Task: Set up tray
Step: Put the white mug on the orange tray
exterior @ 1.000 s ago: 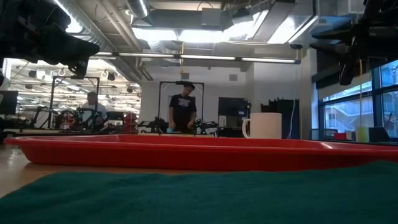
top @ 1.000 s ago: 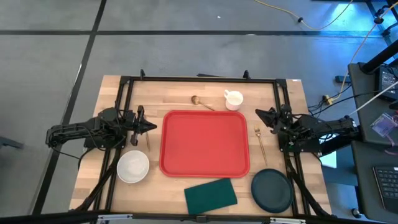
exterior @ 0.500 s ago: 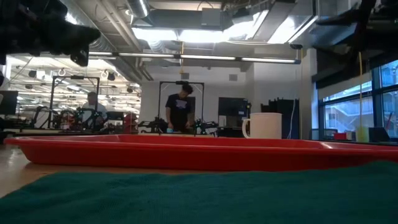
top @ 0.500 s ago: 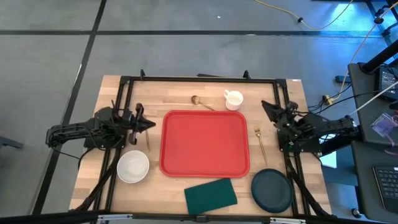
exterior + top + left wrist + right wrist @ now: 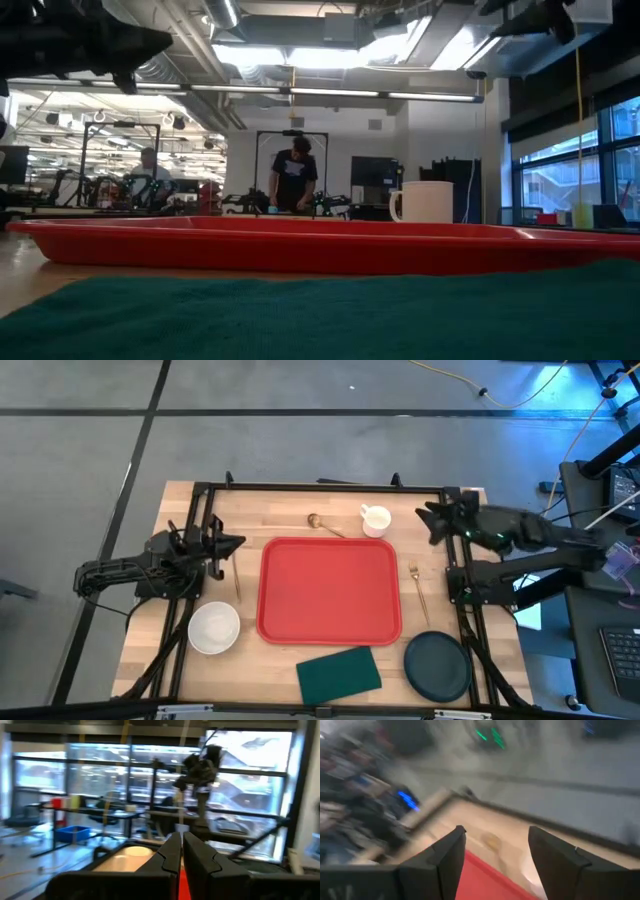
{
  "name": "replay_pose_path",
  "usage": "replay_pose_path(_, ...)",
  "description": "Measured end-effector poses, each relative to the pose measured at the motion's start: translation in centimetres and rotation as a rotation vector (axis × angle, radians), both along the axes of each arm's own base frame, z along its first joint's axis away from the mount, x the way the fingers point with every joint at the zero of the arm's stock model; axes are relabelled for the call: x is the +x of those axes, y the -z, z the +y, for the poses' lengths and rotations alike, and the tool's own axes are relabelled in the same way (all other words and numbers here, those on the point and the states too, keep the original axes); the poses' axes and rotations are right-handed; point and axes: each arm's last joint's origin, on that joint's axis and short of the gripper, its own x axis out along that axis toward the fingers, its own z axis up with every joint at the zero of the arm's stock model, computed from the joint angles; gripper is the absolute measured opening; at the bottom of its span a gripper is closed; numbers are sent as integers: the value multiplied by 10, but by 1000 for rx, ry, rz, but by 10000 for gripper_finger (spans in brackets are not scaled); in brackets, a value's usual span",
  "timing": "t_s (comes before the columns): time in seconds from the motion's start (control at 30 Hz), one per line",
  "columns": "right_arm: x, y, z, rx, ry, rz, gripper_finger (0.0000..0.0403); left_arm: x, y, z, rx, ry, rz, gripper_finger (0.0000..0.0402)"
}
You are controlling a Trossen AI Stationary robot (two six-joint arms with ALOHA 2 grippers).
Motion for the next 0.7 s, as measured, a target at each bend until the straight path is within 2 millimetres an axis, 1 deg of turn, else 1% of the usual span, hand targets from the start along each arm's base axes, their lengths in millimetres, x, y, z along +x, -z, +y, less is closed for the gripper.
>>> replay_pose_path(0.13, 18, -12, -16, 142, 78, 213, 217, 0, 0, 2, -16, -58, -3, 11)
replay_pose_path(0.27, 47, -6, -44, 259, 89, 326, 217, -1, 0, 2, -30, -66, -7, 13)
replay_pose_path(0.37, 69, 10, -74, 342, 94, 389, 216, -1, 0, 2, -56, -59, -15, 11)
replay_pose_path(0.43, 78, 26, -96, 406, 117, 457, 216, -1, 0, 2, -73, -53, -20, 10)
replay_pose_path(0.57, 89, 56, -132, 458, 133, 600, 216, 0, 0, 1, -95, -23, -26, 8)
replay_pose_path(0.7, 98, 80, -158, 500, 106, 668, 216, 0, 0, 0, -82, 30, -21, 8)
